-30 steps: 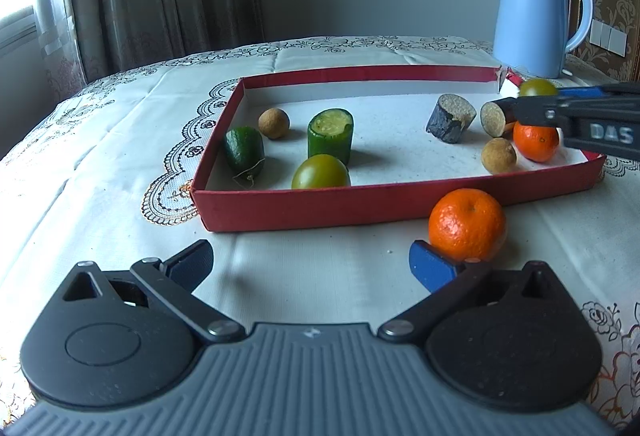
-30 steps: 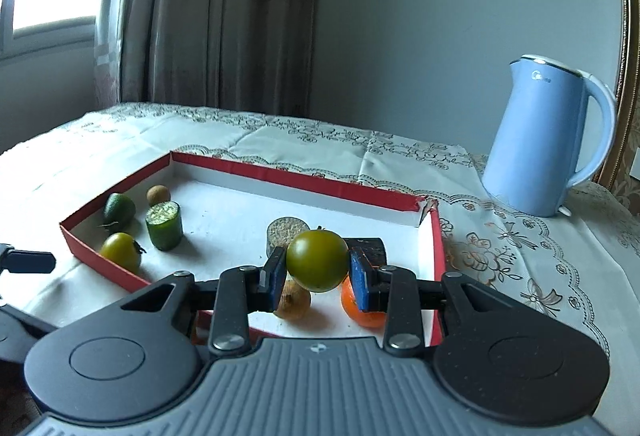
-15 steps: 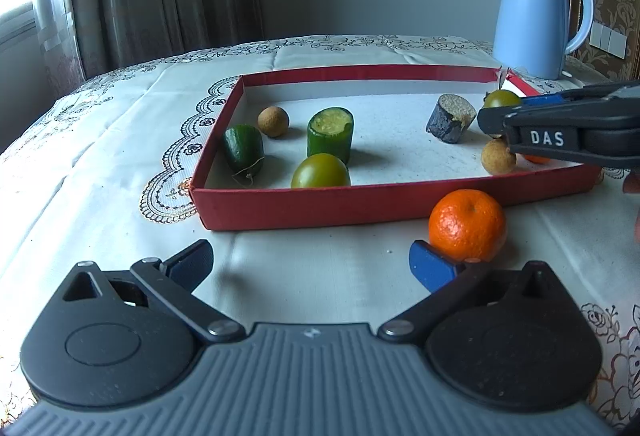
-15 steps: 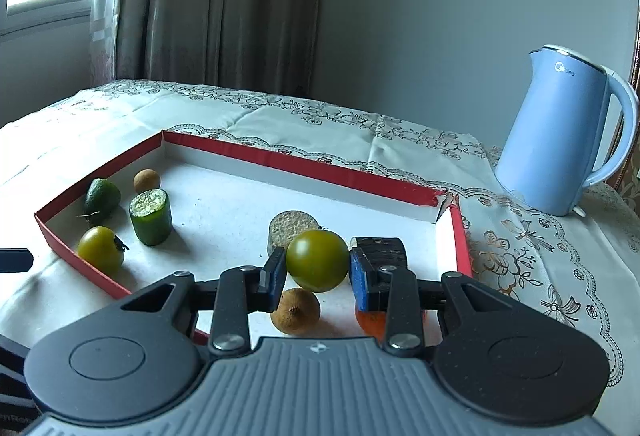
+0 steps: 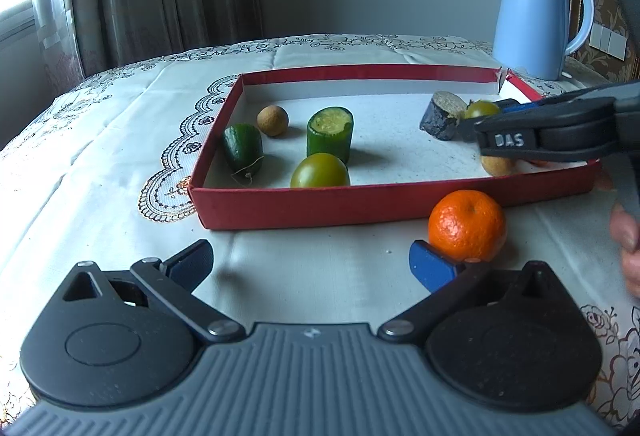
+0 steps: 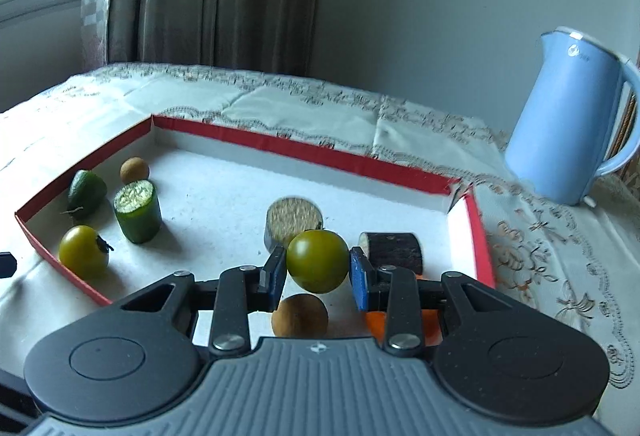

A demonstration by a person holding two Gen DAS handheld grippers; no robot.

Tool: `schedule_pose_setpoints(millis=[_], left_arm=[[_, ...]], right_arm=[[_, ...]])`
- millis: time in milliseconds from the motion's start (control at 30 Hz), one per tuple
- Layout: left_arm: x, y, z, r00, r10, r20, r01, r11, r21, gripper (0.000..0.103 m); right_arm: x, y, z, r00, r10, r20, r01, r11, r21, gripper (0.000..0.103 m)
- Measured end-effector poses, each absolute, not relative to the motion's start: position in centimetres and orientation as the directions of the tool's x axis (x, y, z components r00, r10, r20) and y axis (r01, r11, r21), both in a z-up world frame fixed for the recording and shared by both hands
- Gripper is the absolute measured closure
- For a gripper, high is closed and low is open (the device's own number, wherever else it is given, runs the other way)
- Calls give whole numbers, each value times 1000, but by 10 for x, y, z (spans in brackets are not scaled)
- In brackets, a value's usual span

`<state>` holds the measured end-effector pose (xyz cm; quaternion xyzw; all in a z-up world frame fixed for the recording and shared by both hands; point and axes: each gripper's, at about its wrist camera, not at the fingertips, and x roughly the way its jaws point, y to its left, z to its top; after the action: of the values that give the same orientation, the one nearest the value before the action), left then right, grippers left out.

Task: Organize fruits
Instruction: 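Carry the green round fruit with the right gripper into the tray and release, then withdraw the right gripper while the left gripper moves to the mandarin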

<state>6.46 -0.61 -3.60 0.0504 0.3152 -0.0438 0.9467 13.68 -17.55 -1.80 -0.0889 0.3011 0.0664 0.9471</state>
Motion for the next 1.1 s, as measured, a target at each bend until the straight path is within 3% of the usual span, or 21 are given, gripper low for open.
schedule_pose_setpoints(millis=[333,533,667,933,1100], left_arm=[[65,-6,-36,797,-52,-602,114,991,65,0],[64,-6,-35,798,-50,-601,111,992,64,0],[64,-6,-35,799,-46,-600,109,992,69,0],[64,-5,-34,801,-40,-597,104,992,73,0],[61,-7,-33,810,-30,-585,96,992,81,0]], right_arm=[[137,-182,-23,801,83,-593,-176,979,-101,69],[122,-188,-17,812,119,-571,-193,979,-70,54],[105,-195,-11,840,134,-526,-188,981,-50,38],[72,-212,-9,876,137,-462,-156,988,-3,32],[59,-226,-13,874,127,-469,-136,991,16,28]])
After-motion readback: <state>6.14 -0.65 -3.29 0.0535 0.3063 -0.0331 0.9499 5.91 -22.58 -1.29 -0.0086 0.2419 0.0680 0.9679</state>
